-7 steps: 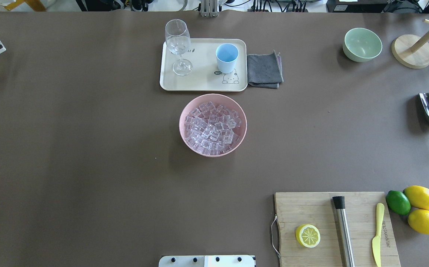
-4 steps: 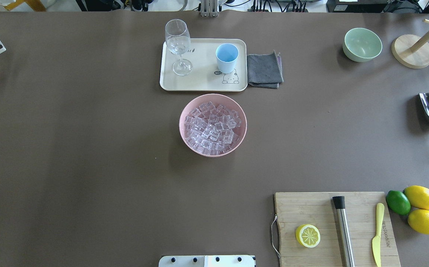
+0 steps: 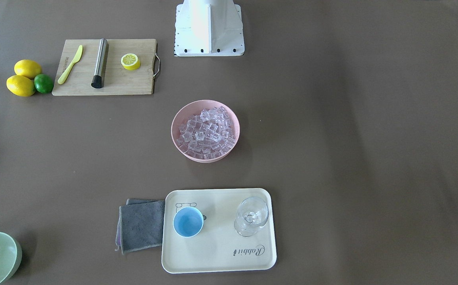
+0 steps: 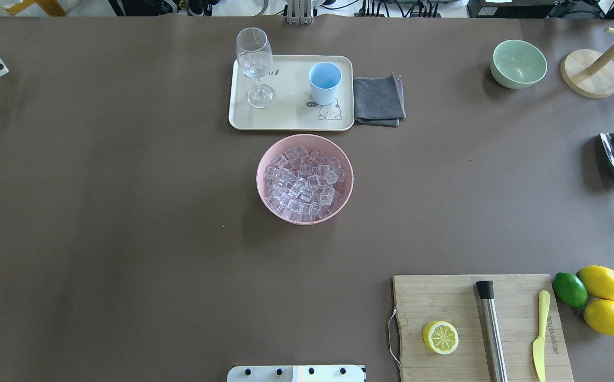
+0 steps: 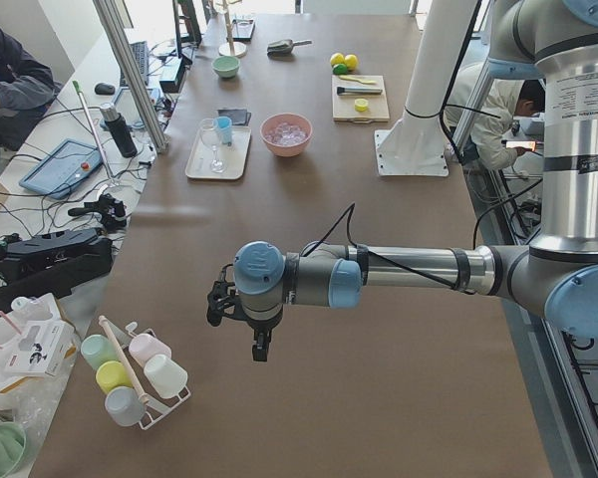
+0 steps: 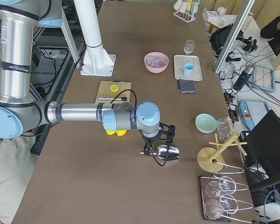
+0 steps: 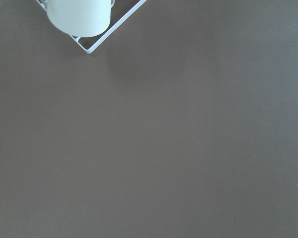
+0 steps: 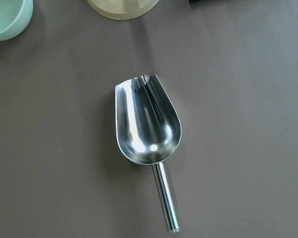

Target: Put ice in cup with scoop

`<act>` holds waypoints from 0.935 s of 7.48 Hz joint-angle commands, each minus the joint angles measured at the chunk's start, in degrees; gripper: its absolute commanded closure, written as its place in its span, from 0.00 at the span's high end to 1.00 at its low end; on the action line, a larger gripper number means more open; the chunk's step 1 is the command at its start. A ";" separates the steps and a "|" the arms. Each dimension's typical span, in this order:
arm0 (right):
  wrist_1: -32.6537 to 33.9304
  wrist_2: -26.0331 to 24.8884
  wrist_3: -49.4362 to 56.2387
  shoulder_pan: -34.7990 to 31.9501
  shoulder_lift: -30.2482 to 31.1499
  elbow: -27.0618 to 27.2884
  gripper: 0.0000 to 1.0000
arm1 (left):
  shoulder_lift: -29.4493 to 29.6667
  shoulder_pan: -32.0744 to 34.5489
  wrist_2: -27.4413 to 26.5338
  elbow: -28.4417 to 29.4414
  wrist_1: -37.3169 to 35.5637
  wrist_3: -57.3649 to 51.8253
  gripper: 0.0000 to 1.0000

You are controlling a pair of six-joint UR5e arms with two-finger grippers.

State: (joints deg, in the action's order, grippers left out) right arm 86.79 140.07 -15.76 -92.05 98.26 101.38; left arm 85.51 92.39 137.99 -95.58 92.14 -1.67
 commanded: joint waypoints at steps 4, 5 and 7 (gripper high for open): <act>-4.17 -5.05 0.21 11.70 0.44 -4.87 1.00 | 0.88 -5.11 0.18 -0.57 3.65 -1.84 0.99; -4.17 -6.63 0.12 13.37 0.44 -5.31 1.00 | 1.15 -7.47 0.09 -0.66 5.40 -1.84 0.99; -13.15 -6.56 -0.15 14.09 0.00 -12.91 1.00 | 1.50 -12.47 0.09 -1.97 7.95 -1.84 0.98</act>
State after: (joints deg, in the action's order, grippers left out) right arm 81.39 133.90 -15.60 -79.04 98.49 94.60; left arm 86.72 84.38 138.09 -96.46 97.70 -3.48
